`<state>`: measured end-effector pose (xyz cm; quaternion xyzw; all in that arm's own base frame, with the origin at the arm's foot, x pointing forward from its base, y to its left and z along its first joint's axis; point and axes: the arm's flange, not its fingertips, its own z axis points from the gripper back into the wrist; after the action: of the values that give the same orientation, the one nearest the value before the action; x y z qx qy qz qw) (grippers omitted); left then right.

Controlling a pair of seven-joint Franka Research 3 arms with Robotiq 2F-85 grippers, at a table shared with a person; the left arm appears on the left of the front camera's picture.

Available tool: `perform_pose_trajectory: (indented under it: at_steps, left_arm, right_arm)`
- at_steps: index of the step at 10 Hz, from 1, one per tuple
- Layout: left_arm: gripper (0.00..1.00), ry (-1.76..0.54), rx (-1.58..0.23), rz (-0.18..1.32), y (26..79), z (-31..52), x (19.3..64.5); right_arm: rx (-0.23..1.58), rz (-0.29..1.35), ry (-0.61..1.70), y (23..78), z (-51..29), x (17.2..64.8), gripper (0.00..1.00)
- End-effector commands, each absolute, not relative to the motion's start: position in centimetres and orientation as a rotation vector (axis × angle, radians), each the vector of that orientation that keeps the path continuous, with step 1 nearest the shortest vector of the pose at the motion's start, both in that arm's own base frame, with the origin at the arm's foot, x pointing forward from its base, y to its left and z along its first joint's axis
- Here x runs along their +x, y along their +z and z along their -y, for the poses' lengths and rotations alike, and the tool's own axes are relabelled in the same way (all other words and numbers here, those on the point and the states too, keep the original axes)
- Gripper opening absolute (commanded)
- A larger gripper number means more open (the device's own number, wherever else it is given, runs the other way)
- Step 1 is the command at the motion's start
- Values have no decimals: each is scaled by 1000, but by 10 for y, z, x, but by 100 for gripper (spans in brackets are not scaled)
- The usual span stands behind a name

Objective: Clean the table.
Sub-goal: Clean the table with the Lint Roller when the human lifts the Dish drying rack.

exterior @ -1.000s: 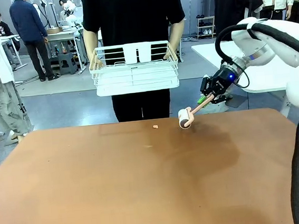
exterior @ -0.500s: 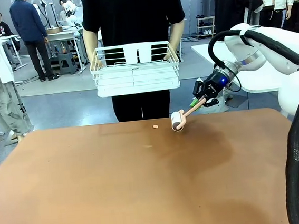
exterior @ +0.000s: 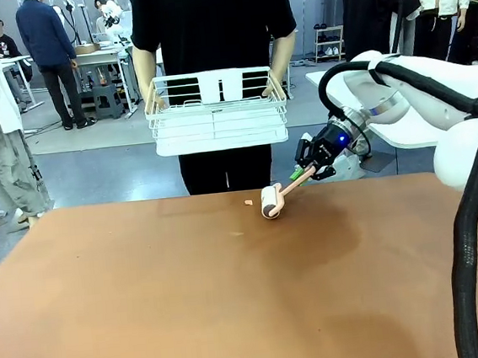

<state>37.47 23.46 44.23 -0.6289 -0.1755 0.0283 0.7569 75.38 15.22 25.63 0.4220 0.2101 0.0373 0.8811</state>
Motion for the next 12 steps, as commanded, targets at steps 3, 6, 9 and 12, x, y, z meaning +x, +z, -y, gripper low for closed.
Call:
perform_pose_trajectory:
  at_steps: [3, 6, 9, 12]
  left_arm:
    - [100, 62, -1369, 386, 443, -237, 373]
    - [100, 62, -1369, 386, 443, -237, 373]
    - [100, 62, -1369, 386, 443, -237, 373]
    - [100, 62, -1369, 386, 443, -237, 373]
  right_arm:
    - [920, -481, 55, 234, -190, 824, 21]
    - [890, -483, 96, 217, -215, 812, 21]
    - [897, -448, 150, 214, -237, 797, 21]
    - [969, -417, 192, 232, -235, 785, 21]
